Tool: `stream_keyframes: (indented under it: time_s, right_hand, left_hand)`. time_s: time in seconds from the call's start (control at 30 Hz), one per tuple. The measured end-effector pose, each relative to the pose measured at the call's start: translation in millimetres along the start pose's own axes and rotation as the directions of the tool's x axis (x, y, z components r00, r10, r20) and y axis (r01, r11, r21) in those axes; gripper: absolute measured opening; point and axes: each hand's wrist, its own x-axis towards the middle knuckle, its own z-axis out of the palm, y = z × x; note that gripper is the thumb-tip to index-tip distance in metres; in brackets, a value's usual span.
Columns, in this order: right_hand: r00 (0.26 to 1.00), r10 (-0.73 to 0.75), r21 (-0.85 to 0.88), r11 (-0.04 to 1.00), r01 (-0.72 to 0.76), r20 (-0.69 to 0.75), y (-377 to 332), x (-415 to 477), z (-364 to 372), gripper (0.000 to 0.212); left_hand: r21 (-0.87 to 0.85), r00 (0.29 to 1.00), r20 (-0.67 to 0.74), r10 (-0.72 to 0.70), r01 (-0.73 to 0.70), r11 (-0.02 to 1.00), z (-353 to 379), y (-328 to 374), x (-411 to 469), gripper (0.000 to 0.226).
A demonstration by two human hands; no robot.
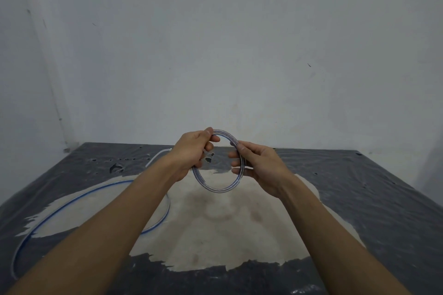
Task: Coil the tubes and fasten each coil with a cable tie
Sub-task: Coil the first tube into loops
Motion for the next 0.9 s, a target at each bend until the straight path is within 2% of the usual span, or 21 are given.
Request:
stream_keyframes:
  time_s: [0.1,0.23,0.4,0.5,0.63,0.77,0.9]
  right_hand:
    - [0.999,-0.031,0.050,0.998,0.032,-0.020,2,2,0,0.027]
    - [0.999,-0.043,0.034,0.998,0.044,-0.031,3,2,1,0.023]
    - [0.999,-0.005,-0.076,0.997,0.001,-0.050,10,4,-4,0.024]
    - [0.999,0.009,-0.197,0.980,-0.016,-0.039,13,2,-6,0.023]
    - [0.995,-0.084,-0.427,0.903,0.053,-0.055,8,1,-4,0.029]
    - [0.983,-0.184,-0.424,0.890,0.169,0.005,1,1,3,0.029]
    - [0.986,-0.168,-0.395,0.906,0.149,-0.012,4,3,6,0.025]
  left_hand:
    - [-0.013,0.999,0.026,-0.029,0.029,0.999,-2,-2,-1,0.037]
    - [-0.018,0.995,0.059,-0.075,0.076,0.997,-3,-4,-2,0.038]
    - [-0.035,0.961,0.153,-0.230,0.238,0.971,-6,0,-6,0.036]
    - [-0.021,0.941,0.208,-0.266,0.276,0.961,-7,-1,-7,0.031]
    - [0.095,0.950,0.208,-0.233,0.217,0.971,-4,-5,-6,0.027]
    - [0.191,0.965,0.196,-0.173,0.135,0.972,-1,-6,-9,0.030]
    - [0.265,0.978,0.199,-0.065,0.010,0.964,-7,-11,-11,0.038]
